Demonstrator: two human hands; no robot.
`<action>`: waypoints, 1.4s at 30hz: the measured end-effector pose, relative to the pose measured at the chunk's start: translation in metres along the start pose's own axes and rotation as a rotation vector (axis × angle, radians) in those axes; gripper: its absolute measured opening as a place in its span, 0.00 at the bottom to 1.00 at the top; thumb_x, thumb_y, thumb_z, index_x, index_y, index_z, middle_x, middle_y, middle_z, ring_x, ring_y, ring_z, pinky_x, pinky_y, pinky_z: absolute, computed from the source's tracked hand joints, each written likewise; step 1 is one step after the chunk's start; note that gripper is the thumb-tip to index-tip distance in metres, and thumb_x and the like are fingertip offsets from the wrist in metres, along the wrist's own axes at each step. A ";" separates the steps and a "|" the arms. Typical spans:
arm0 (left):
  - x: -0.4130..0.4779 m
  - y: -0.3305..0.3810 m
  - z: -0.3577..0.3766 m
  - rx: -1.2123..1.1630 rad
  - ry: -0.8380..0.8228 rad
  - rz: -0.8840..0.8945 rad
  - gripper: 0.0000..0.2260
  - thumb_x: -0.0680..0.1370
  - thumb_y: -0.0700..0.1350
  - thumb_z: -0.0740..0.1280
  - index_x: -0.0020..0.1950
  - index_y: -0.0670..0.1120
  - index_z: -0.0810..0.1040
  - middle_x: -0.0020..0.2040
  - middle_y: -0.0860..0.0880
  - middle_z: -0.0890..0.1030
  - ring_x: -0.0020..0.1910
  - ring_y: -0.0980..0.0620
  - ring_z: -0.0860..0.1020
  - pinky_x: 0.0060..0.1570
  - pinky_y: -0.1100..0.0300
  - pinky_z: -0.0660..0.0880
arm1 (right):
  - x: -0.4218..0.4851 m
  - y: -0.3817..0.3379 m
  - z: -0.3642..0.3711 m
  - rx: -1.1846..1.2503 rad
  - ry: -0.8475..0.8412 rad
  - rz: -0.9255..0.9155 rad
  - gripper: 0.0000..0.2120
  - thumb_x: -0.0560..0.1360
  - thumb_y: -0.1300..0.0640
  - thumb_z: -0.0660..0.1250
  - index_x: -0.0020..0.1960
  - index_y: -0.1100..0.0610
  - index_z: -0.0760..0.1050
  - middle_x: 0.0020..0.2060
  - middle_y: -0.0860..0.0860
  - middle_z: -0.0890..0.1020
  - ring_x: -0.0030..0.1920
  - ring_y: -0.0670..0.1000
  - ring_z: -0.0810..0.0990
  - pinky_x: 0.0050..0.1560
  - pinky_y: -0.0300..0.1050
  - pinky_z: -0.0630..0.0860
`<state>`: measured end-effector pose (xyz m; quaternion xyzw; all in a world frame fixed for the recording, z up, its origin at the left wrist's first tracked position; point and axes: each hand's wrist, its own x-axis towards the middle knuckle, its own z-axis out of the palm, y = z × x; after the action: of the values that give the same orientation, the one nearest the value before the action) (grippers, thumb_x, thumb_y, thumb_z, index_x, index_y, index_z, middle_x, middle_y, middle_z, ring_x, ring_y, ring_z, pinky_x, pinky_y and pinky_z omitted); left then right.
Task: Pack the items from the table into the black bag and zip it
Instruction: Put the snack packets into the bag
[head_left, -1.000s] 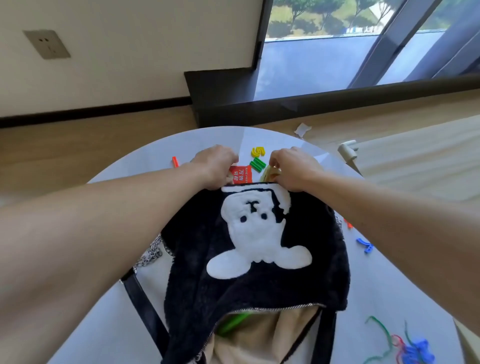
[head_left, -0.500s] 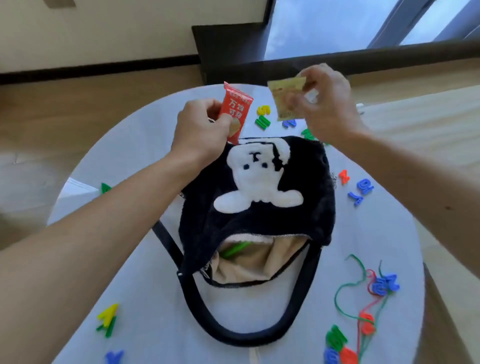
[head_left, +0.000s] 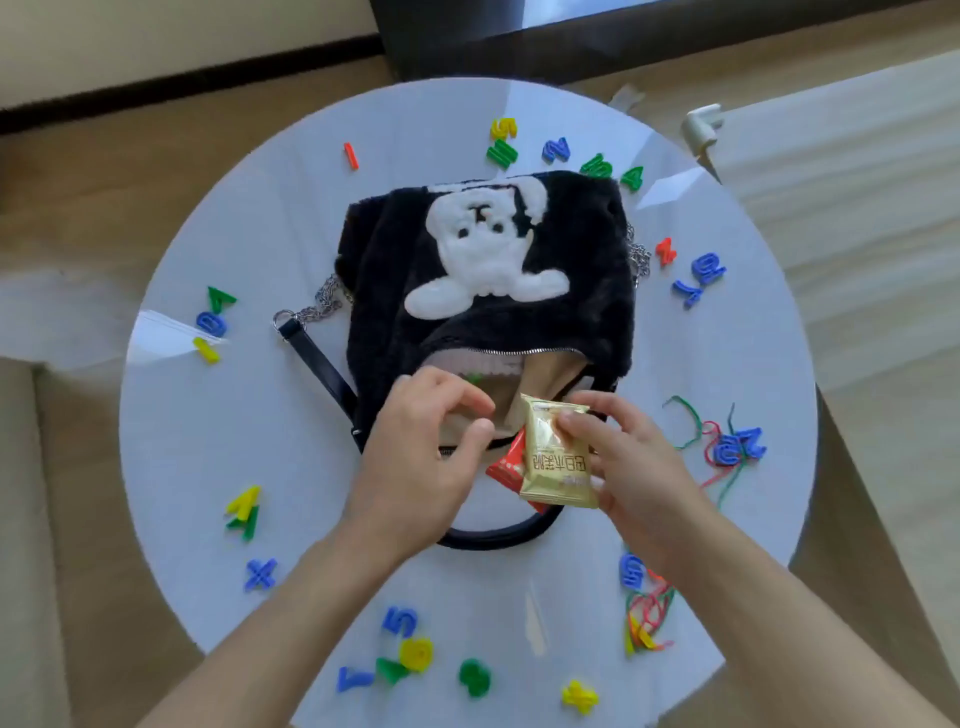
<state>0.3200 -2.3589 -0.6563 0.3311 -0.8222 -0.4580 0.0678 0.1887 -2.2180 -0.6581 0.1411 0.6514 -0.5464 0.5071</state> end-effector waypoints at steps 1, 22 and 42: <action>0.002 -0.005 0.000 0.120 0.065 0.062 0.04 0.75 0.43 0.68 0.48 0.51 0.81 0.50 0.57 0.76 0.52 0.55 0.74 0.49 0.67 0.71 | -0.001 0.006 -0.003 0.024 0.044 0.039 0.11 0.78 0.62 0.70 0.60 0.57 0.76 0.46 0.58 0.83 0.38 0.53 0.86 0.33 0.46 0.81; 0.062 0.000 -0.036 0.480 0.111 0.404 0.27 0.68 0.29 0.65 0.68 0.40 0.74 0.63 0.42 0.72 0.54 0.46 0.76 0.50 0.62 0.73 | 0.029 -0.008 0.094 0.162 0.373 -0.164 0.11 0.73 0.58 0.76 0.47 0.55 0.74 0.44 0.52 0.84 0.39 0.49 0.86 0.39 0.42 0.83; 0.036 -0.021 -0.043 0.411 -0.123 0.290 0.24 0.72 0.33 0.65 0.69 0.44 0.74 0.69 0.46 0.71 0.63 0.45 0.73 0.57 0.47 0.75 | 0.004 0.019 0.079 -0.582 0.150 -0.499 0.10 0.79 0.60 0.65 0.56 0.53 0.83 0.46 0.45 0.85 0.47 0.45 0.83 0.52 0.44 0.79</action>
<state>0.3203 -2.4193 -0.6553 0.1883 -0.9395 -0.2859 0.0140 0.2411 -2.2802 -0.6636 -0.1318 0.8289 -0.4333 0.3284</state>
